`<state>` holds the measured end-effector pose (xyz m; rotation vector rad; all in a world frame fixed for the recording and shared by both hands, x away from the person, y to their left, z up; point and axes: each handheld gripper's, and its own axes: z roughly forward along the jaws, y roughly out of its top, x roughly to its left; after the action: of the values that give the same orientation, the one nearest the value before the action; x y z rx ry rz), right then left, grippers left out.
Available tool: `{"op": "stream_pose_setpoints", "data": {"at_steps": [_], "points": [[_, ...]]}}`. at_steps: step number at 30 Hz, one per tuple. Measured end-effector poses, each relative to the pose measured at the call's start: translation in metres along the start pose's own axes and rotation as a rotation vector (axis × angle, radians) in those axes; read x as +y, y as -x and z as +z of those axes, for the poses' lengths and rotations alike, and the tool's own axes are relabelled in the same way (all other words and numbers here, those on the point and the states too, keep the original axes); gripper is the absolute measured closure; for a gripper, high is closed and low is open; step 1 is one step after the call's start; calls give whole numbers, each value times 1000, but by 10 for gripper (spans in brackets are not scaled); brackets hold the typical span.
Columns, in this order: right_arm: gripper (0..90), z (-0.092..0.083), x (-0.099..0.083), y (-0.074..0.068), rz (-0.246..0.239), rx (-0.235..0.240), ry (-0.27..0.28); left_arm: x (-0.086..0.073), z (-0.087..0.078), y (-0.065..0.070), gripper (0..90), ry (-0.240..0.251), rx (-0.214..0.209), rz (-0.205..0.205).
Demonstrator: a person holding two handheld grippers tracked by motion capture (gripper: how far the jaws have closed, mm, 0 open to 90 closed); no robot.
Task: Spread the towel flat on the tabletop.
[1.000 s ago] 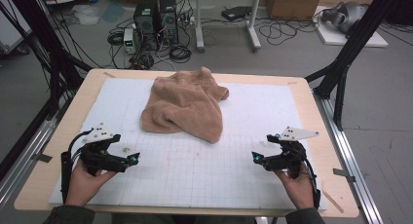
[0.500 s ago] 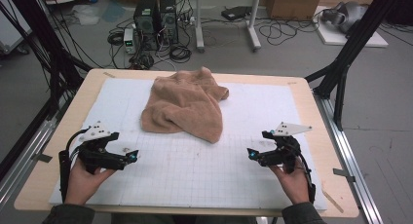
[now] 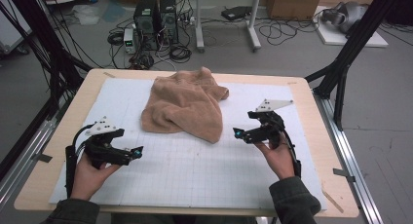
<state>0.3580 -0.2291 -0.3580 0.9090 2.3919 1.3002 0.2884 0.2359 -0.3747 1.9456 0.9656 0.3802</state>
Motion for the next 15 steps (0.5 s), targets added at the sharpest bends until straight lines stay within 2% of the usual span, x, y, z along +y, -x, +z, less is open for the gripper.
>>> {"op": "stream_pose_setpoints", "data": {"at_steps": [3, 7, 8, 10, 13, 14, 15], "points": [[169, 13, 14, 0, -25, 7, -15, 8, 11, -2, 38, -10, -7, -9], [223, 36, 25, 0, -44, 30, -42, 19, 23, -3, 82, -27, -3, 13], [247, 42, 26, 0, -47, 41, -54, 19, 23, -3, 89, -27, -3, 13], [276, 52, 28, -1, -53, 53, -67, 28, 35, -5, 109, -40, 7, 38], [328, 65, 27, -1, -57, 68, -90, 35, 49, -8, 161, -66, 11, 51], [341, 70, 26, 0, -56, 70, -99, 35, 49, -8, 194, -66, 11, 51], [364, 73, 25, 0, -47, 76, -109, 38, 59, -13, 241, -65, 9, 57]]}}
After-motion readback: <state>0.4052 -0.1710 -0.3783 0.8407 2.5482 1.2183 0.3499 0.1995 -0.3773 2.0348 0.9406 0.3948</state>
